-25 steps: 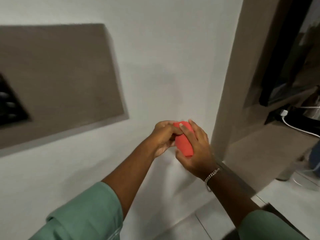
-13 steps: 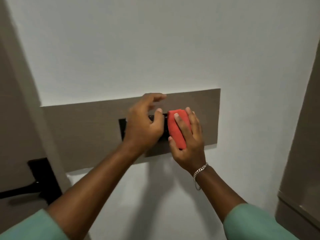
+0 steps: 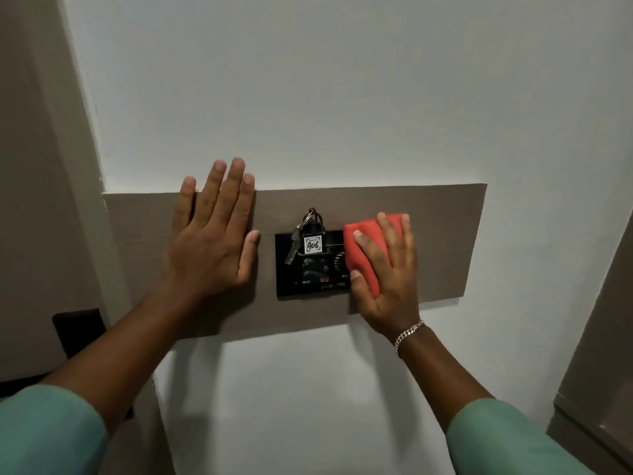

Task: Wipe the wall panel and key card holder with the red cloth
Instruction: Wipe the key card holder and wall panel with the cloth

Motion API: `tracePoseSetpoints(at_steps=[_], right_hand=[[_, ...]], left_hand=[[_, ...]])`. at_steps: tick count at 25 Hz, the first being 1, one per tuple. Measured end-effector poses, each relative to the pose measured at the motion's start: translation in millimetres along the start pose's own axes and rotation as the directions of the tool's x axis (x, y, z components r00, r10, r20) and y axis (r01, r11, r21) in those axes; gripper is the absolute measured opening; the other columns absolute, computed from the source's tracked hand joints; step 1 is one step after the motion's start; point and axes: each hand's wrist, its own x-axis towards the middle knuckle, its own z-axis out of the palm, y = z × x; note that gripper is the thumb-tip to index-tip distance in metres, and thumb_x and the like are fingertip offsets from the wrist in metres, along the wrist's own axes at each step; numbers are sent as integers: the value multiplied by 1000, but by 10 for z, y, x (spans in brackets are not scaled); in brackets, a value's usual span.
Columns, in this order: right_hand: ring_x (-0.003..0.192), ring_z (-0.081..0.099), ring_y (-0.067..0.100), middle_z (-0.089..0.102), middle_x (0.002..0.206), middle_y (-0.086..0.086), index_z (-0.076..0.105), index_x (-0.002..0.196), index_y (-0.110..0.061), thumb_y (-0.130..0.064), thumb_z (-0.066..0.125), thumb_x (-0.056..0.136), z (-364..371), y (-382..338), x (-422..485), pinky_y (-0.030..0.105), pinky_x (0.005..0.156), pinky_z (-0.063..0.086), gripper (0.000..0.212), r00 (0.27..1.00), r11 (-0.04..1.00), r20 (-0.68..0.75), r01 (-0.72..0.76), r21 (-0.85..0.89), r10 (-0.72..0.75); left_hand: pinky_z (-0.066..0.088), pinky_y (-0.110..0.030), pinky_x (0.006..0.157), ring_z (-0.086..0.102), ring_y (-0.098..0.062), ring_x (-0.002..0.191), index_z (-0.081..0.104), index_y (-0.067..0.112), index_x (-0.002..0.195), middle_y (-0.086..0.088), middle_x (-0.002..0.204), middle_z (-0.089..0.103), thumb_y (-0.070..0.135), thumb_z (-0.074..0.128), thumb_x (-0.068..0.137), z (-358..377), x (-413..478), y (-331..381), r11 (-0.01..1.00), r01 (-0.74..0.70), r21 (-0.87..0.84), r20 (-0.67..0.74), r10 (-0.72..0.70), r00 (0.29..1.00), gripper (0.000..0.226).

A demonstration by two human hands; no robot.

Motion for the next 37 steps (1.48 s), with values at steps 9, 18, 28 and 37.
tracePoseSetpoints(at_steps=[9,18,28,37], right_hand=[[146,27,48,53,142,19,58,120,-23,-20,56,73,-103,98,173,71,113,27,48,990,988,11,138,74,-139],[144,35,44,60,134,16,72,108,-17,-16,56,67,-148,151,323,68,114,26,45,967,966,57,241,88,-247],[156,7,38,17,165,6,25,153,-32,-66,37,93,259,-46,-275,61,124,13,70,992,990,-14,-126,-66,125],[156,2,38,16,166,11,19,156,-24,-70,33,93,409,-140,-385,64,123,11,80,946,951,-116,-307,-24,302]], left_hand=[[-6,-48,124,-6,-26,154,8,3,156,-18,165,8,46,30,96,51,-58,79,997,18,69,15,-19,1000,77],[-7,-47,124,-7,-25,154,7,3,156,-16,165,6,45,26,96,52,-86,147,994,66,84,-7,-65,998,76],[-8,-47,124,-8,-25,154,6,4,157,-21,165,11,47,25,95,108,-98,200,988,126,86,-34,-124,992,78],[-6,-47,124,-5,-25,154,8,2,156,-24,163,16,46,27,94,124,-106,194,985,121,120,-67,-113,991,78]])
